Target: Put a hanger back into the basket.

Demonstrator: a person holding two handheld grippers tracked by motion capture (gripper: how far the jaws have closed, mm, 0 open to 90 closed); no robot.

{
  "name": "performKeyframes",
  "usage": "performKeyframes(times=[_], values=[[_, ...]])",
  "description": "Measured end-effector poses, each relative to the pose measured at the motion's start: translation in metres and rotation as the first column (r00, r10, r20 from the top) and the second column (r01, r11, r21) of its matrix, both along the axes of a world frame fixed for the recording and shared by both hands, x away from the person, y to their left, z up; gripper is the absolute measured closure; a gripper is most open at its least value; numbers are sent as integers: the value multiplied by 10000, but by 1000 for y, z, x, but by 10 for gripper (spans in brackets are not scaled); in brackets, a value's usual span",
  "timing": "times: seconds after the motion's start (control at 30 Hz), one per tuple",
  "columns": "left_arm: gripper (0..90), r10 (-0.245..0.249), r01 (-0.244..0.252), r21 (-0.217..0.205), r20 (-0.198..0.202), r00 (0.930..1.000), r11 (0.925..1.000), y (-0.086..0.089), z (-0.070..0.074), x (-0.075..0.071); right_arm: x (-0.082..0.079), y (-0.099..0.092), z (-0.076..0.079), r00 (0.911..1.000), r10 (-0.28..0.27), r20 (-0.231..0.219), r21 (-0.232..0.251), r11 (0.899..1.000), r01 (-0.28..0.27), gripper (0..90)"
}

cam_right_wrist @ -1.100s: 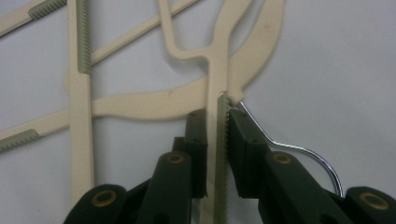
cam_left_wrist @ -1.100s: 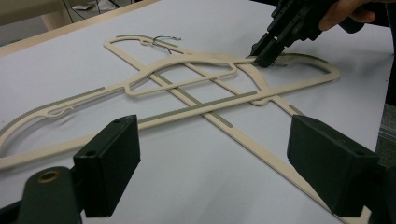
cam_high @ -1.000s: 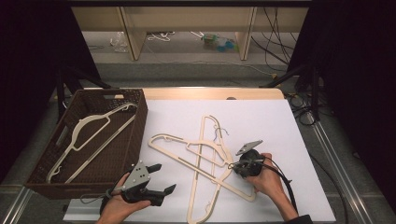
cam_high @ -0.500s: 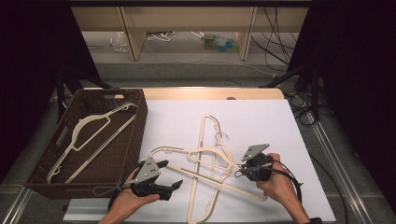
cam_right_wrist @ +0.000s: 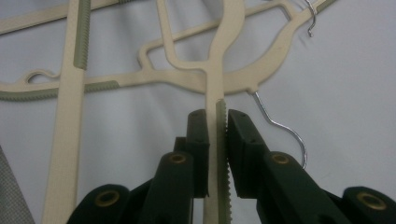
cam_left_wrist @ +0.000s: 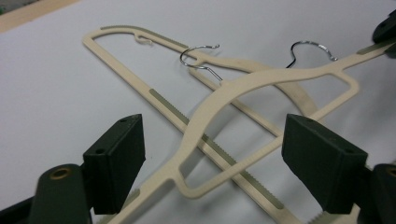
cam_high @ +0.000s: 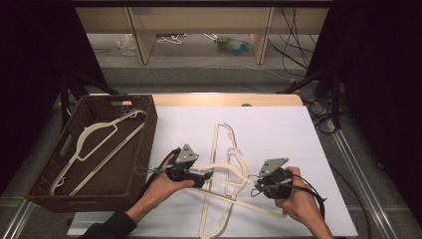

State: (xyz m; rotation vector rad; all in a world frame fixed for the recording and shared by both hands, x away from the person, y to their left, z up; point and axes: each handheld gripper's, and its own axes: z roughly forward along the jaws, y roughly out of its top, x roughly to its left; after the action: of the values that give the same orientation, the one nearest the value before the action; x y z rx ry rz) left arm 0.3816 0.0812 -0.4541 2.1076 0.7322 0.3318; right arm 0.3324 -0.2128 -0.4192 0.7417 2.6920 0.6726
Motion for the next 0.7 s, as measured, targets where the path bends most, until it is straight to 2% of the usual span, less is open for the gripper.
performKeyframes(times=[0.13,0.23,0.3,0.33,0.43,0.5,0.7], values=[[232,-357,371,709,-208,9991,9968,-10,-8,13,0,0,1,10000,16,19,33,10000,-16,799],[257,-460,475,921,-176,9988,9946,-15,-12,21,-1,0,4,9998,77,-175,-18,10000,-77,800],[277,-619,627,1024,-111,9980,9928,-20,-14,25,-2,0,5,9999,106,86,45,9999,-107,799],[279,-790,788,1159,-27,9969,9901,-22,-15,27,-2,0,6,9999,149,85,50,9999,-150,799],[308,-969,972,1199,-89,9953,9880,-26,-17,29,-3,1,8,9998,149,163,26,9999,-150,799],[318,-1144,1150,1496,-125,9934,9820,-28,-17,31,-4,1,9,9998,167,136,52,9998,-168,799],[374,-1449,1439,1628,-58,9894,9761,-32,-21,35,-5,2,13,9993,255,281,60,9997,-257,799]])
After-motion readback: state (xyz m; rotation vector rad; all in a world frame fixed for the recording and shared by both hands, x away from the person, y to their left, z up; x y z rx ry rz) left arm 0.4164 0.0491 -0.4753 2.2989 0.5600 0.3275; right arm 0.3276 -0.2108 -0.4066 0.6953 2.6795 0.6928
